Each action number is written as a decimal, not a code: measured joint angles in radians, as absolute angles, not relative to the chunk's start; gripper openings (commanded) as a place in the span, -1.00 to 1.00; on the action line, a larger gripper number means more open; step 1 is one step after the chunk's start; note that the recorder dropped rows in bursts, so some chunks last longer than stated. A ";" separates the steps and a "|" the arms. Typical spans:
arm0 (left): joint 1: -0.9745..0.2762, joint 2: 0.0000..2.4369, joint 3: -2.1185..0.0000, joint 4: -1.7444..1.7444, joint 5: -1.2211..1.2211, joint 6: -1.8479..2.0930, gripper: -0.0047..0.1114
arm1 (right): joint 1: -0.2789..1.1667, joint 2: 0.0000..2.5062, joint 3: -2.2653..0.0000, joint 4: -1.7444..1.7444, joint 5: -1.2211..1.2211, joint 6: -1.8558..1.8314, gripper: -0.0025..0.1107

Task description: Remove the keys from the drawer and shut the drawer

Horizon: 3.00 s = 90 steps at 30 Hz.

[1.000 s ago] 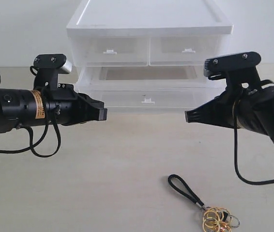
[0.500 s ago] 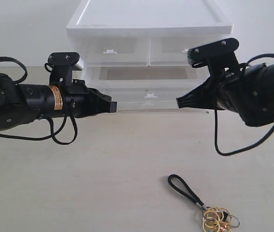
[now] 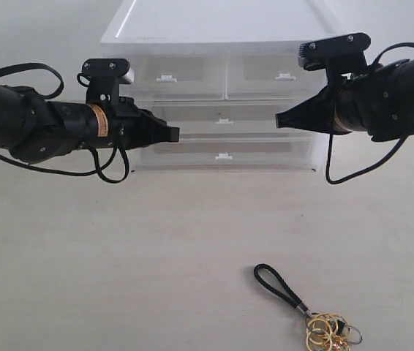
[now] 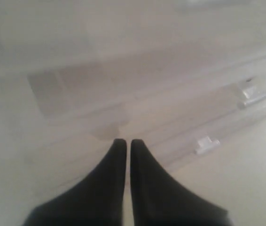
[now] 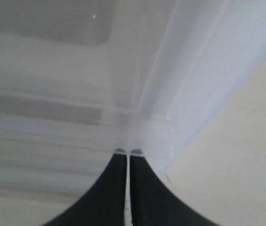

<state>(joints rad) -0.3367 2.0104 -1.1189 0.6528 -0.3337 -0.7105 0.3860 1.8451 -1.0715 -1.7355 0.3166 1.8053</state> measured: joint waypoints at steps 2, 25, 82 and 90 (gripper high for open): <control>-0.329 2.025 -1.140 0.667 -0.313 -0.711 -0.85 | 0.386 1.847 -1.080 -1.725 0.318 1.805 -0.96; -0.399 1.741 -0.931 0.752 -0.247 -0.723 -0.85 | 0.413 1.583 -0.812 -1.741 0.284 1.794 -0.96; -0.403 0.737 -0.270 0.623 -0.055 -0.749 -0.85 | 1.406 1.080 -0.315 -1.731 1.074 1.886 -0.96; -0.403 0.737 -0.270 0.623 -0.055 -0.749 -0.85 | 1.121 0.961 -0.315 -1.733 0.826 1.886 -0.96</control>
<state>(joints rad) -0.4029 0.7369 -0.2702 0.6225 -0.0551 -0.7487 1.1209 0.9608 -0.3147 -1.7327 0.8262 1.8860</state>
